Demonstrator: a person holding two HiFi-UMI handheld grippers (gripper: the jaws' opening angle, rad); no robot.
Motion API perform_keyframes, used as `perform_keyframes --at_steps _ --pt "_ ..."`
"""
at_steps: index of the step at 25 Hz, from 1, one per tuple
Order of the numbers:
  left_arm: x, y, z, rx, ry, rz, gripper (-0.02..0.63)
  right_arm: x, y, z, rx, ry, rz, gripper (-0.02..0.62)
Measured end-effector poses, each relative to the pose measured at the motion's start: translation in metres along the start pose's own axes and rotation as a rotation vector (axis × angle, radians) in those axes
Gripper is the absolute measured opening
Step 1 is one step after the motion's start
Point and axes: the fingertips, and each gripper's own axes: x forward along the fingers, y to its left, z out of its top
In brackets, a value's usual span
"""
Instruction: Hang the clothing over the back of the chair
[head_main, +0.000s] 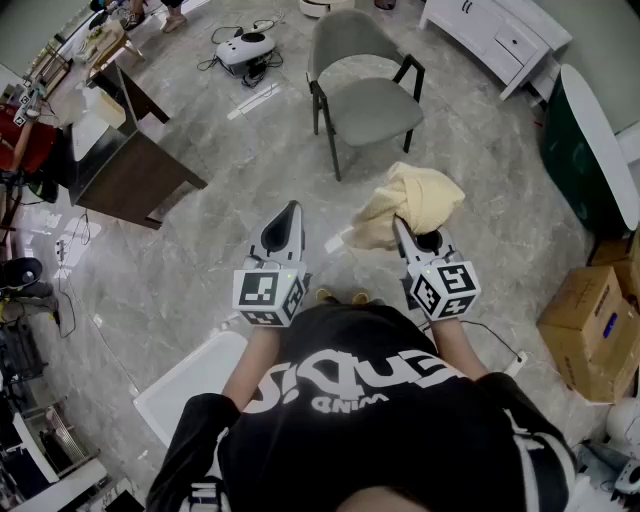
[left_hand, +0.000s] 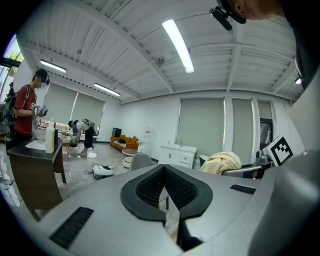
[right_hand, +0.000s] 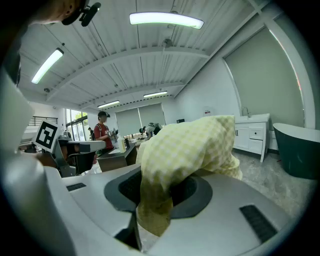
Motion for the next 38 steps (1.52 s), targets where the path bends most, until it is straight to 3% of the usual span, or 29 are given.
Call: perform_keyframes --at_steps 20,38 --pt "0.008 0.039 0.002 0.024 -0.002 -0.045 0.014 0.019 0.007 0.008 0.024 -0.028 -0.057 0.12" --pt "0.11 0.091 0.012 0.035 0.005 -0.047 0.014 0.12 -0.043 0.031 0.019 -0.041 -0.043 0.12"
